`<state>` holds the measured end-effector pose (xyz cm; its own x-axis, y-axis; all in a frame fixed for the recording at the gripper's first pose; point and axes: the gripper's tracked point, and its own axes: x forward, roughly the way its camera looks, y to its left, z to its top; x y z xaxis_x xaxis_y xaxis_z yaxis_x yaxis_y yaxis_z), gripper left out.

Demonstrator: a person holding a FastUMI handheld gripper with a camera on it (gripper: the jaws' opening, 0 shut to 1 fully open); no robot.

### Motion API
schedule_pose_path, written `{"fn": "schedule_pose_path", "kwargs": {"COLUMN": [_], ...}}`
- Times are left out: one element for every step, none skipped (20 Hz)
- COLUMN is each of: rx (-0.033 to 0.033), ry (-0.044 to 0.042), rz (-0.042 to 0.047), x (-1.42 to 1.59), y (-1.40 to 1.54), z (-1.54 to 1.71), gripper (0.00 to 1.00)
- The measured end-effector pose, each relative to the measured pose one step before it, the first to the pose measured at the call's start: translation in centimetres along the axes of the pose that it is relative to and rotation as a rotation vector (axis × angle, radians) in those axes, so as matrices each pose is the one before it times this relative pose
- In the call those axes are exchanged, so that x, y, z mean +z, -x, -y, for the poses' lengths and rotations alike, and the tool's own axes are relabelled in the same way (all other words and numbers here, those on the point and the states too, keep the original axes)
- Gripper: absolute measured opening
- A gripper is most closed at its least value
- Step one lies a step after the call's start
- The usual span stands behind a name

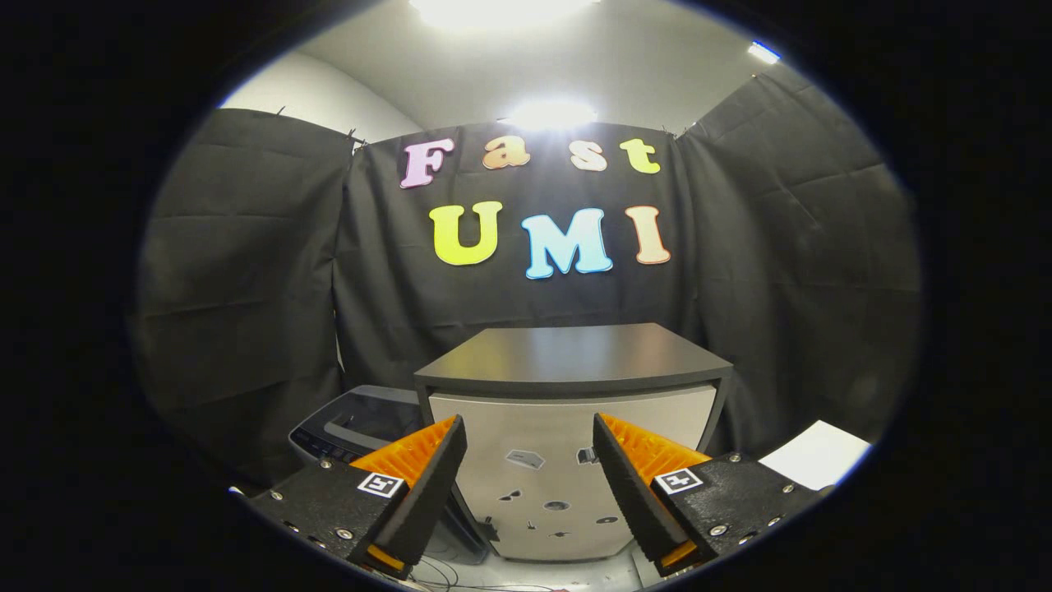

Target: Put the clothes into the washing machine and then close the washing machine lid.

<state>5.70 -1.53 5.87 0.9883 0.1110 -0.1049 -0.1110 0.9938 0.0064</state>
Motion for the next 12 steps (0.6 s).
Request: {"fn": "schedule_pose_path", "kwargs": {"rx": [0.00112, -0.00065, 0.00051, -0.00064, 0.00045, -0.00105, -0.00221, -0.0019, -0.00108, -0.00033, 0.00246, -0.00156], "ry": [-0.00122, -0.00124, -0.00203, -0.00166, -0.00271, -0.0028, -0.00399, -0.00603, -0.00662, -0.00312, -0.00173, 0.00154], "rz": [-0.00195, -0.00272, -0.00186, -0.00137, 0.00232, 0.00298, 0.00112, -0.0007, 0.0008, 0.00703, 0.01069, 0.01654], "x": [-0.124, -0.022, 0.0, 0.026, 0.138, 0.184, 0.149, 0.158, 0.209, 0.501, 0.737, 0.909], "y": [0.089, -0.016, 0.117, 0.088, 0.172, 0.05, 0.175, 0.212, 0.248, 0.286, 0.272, 0.474], "z": [-0.053, 0.042, 0.027, 0.014, 0.059, -0.011, -0.033, 0.042, 0.066, 0.087, 0.021, 0.179], "gripper": [0.95, 0.95, 0.95, 0.95, 0.95, 0.95, 0.95, 0.95, 0.95, 0.95, 0.95, 0.95]}}
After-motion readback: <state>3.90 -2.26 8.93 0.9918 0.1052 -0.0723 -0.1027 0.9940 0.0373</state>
